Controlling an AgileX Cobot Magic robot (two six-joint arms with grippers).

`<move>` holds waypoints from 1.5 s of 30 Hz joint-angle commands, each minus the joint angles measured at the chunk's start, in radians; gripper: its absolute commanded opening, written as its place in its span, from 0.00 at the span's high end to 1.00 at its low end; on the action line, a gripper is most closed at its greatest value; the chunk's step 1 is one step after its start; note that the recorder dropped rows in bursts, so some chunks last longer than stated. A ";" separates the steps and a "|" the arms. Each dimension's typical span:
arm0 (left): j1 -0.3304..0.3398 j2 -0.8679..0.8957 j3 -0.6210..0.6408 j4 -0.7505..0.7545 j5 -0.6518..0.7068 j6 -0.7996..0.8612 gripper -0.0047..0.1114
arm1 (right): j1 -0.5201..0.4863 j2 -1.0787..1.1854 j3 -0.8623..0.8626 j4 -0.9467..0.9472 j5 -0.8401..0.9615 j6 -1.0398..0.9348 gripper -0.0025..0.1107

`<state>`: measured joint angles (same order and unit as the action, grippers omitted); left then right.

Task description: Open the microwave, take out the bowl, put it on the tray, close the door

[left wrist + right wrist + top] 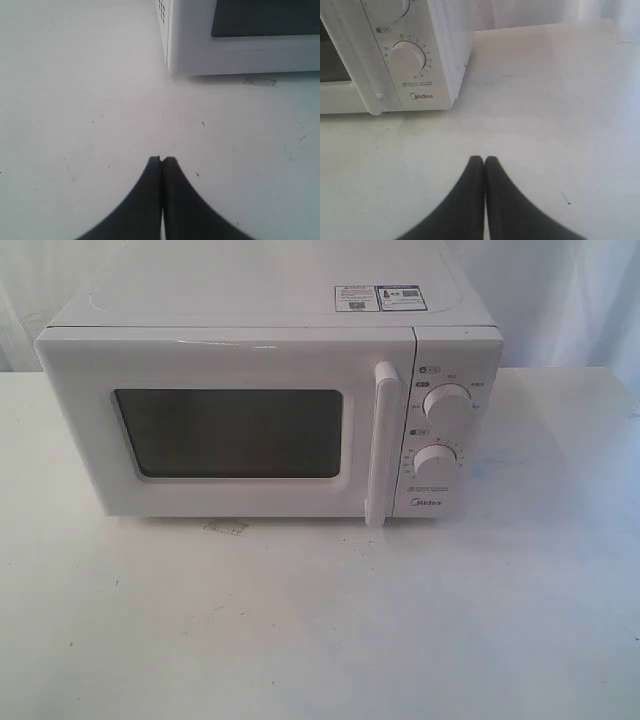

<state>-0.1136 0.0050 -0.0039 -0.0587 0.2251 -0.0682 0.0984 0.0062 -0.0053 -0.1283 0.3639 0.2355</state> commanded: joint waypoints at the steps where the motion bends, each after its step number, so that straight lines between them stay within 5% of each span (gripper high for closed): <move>1: 0.001 -0.005 0.004 -0.009 0.003 -0.002 0.96 | -0.009 -0.006 0.005 -0.002 -0.005 0.005 0.98; 38: 0.001 -0.005 0.004 -0.009 0.003 -0.002 0.96 | -0.009 -0.006 0.005 -0.052 -0.016 -0.101 0.98; 45: 0.001 -0.005 0.004 -0.009 0.003 -0.002 0.96 | -0.009 -0.006 0.005 -0.190 -0.318 -0.157 0.98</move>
<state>-0.1136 0.0050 -0.0039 -0.0587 0.2251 -0.0682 0.0984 0.0062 -0.0032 -0.2906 0.2337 0.0897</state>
